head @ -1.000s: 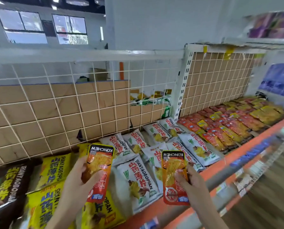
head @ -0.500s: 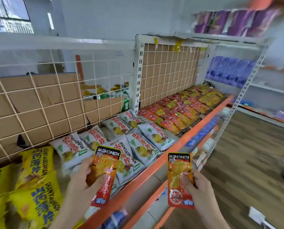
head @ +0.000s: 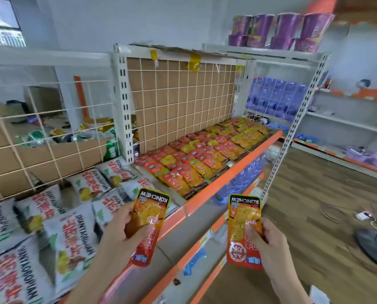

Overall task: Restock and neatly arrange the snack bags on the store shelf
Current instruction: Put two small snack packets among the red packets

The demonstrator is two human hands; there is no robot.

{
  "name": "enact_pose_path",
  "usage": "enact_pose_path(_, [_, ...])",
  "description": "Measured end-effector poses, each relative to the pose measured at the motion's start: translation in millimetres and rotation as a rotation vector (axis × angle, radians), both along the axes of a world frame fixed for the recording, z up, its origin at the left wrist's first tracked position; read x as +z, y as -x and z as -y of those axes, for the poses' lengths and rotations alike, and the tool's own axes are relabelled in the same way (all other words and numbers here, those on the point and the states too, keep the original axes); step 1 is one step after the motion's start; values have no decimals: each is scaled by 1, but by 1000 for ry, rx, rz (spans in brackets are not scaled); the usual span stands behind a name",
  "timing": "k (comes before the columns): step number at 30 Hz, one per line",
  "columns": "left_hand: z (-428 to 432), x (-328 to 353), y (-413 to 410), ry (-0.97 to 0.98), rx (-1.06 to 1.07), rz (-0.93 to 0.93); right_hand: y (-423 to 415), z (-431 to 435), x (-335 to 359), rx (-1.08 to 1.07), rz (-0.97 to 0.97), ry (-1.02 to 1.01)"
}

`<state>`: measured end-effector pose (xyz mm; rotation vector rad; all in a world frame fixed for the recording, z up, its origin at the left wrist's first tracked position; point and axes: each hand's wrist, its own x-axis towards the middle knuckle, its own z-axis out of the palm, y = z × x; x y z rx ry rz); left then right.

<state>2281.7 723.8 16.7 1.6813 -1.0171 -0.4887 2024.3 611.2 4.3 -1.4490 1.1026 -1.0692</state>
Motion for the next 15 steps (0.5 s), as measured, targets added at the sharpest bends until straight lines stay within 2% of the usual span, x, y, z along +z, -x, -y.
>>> enact_pose_path(8, [78,-1,55,-7,25,46,54,84,-10,20,33,-29])
enact_pose_path(15, [136,-10,60,-79,37,43,68,146,-26,-9,16,-71])
